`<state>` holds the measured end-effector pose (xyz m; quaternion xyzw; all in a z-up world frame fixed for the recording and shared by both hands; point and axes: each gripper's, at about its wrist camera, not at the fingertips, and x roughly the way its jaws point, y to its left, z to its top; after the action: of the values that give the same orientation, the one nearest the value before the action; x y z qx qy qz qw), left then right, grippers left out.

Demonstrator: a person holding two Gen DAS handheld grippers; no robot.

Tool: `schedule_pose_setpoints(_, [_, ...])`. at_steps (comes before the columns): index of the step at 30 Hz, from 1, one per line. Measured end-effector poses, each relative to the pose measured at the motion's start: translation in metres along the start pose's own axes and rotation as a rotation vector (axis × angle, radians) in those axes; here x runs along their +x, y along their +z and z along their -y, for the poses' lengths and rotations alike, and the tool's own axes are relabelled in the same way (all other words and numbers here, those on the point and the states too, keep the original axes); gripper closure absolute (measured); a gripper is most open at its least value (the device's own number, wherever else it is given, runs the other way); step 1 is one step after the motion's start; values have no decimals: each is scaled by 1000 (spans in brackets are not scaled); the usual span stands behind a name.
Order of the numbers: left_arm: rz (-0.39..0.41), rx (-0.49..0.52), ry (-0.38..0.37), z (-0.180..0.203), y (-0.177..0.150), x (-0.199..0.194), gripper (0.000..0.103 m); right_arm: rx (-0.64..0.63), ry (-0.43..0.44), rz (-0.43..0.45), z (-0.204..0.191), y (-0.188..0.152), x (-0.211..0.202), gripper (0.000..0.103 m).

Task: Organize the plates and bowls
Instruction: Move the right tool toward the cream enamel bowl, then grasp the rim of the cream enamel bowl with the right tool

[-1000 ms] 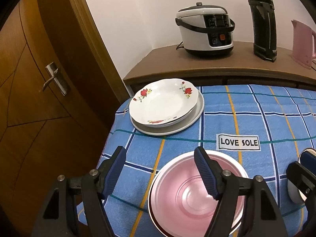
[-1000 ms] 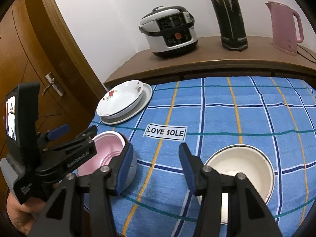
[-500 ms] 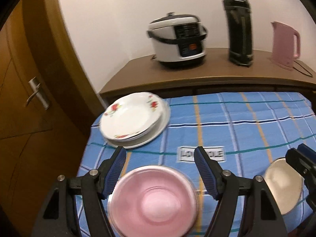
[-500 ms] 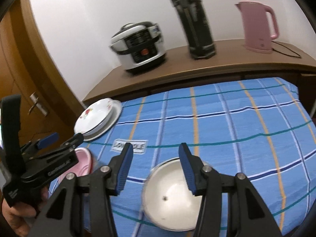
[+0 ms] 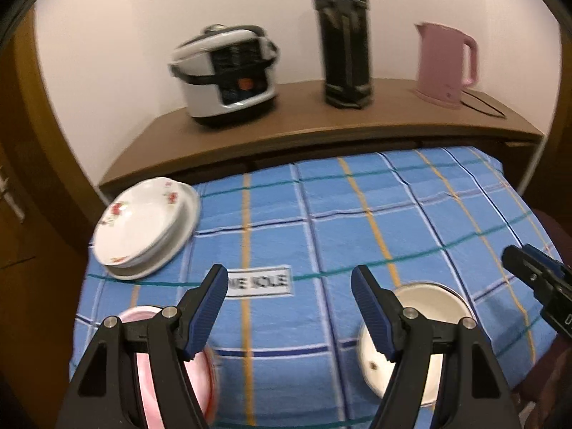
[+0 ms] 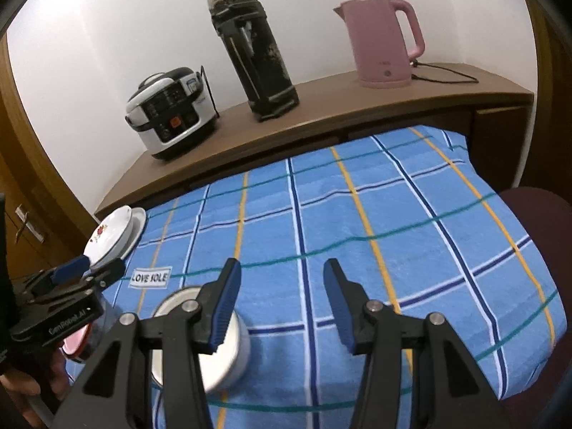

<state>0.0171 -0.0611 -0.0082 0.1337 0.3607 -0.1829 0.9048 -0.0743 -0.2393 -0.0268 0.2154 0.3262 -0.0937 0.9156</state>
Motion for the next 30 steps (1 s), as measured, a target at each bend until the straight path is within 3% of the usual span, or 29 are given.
schedule_pose_setpoints(7, [-41,25,-42,21,-11,9,30,-41,32,-64,-8,-17,6,53])
schedule_pose_setpoints(30, [-111,29,-18,29,-29,31,30,-48,39,-122,-25,-28,21,56])
